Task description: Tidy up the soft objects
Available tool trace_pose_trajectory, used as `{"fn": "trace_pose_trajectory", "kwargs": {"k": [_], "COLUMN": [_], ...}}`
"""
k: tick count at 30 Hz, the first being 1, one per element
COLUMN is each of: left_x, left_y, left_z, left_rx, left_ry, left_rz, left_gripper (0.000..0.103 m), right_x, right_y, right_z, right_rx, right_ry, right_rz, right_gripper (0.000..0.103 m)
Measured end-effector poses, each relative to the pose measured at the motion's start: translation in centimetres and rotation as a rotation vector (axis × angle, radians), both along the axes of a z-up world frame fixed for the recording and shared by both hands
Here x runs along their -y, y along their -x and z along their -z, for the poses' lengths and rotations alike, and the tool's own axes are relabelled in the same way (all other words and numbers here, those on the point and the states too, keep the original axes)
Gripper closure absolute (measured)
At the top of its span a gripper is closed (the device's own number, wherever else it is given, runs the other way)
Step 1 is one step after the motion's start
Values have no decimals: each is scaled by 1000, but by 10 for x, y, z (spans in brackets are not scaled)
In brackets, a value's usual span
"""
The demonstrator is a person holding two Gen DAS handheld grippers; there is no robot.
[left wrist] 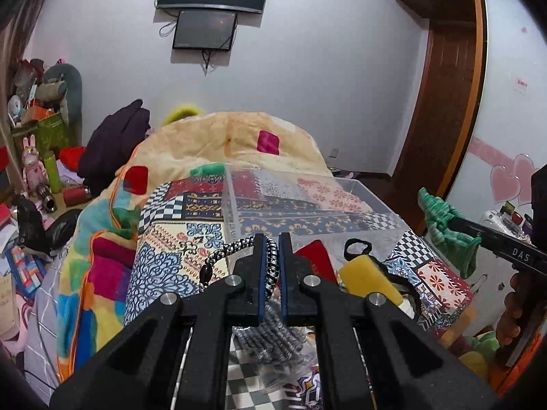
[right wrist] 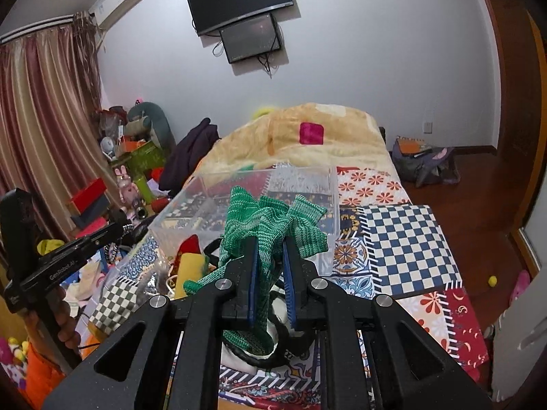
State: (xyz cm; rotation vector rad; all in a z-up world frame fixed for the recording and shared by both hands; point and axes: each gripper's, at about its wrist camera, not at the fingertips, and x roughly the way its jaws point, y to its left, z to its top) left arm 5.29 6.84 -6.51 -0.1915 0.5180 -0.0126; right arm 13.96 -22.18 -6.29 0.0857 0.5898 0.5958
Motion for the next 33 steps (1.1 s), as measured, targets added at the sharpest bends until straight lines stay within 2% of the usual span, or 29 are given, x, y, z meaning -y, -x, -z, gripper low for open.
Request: {"fn": "trace_pose_trajectory", "kwargs": {"k": [5, 7, 12, 17, 24, 30, 33], "left_x": [-15, -14, 1, 20, 29, 17, 7], "left_y": [-1, 0, -3, -20, -60, -69, -68], "left_z": [4, 1, -21, -40, -49, -40, -30], "left_rx": [-25, -15, 25, 47, 15, -36, -63], "left_ry": [77, 84, 26, -35, -94, -79, -23], "left_rz": [1, 8, 28, 75, 105, 95, 111], "left_gripper": [98, 98, 98, 98, 98, 98, 98], "right_x": [3, 3, 1, -11, -27, -34, -33], "right_y": [0, -1, -4, -11, -41, -51, -52], "right_z": [1, 1, -2, -15, -26, -12, -3], "right_rx": [0, -2, -8, 27, 41, 11, -10], "right_ry": [-15, -20, -29, -2, 21, 30, 39], "right_rz": [0, 4, -2, -11, -4, -11, -16], "right_gripper": [91, 91, 91, 91, 91, 91, 91]}}
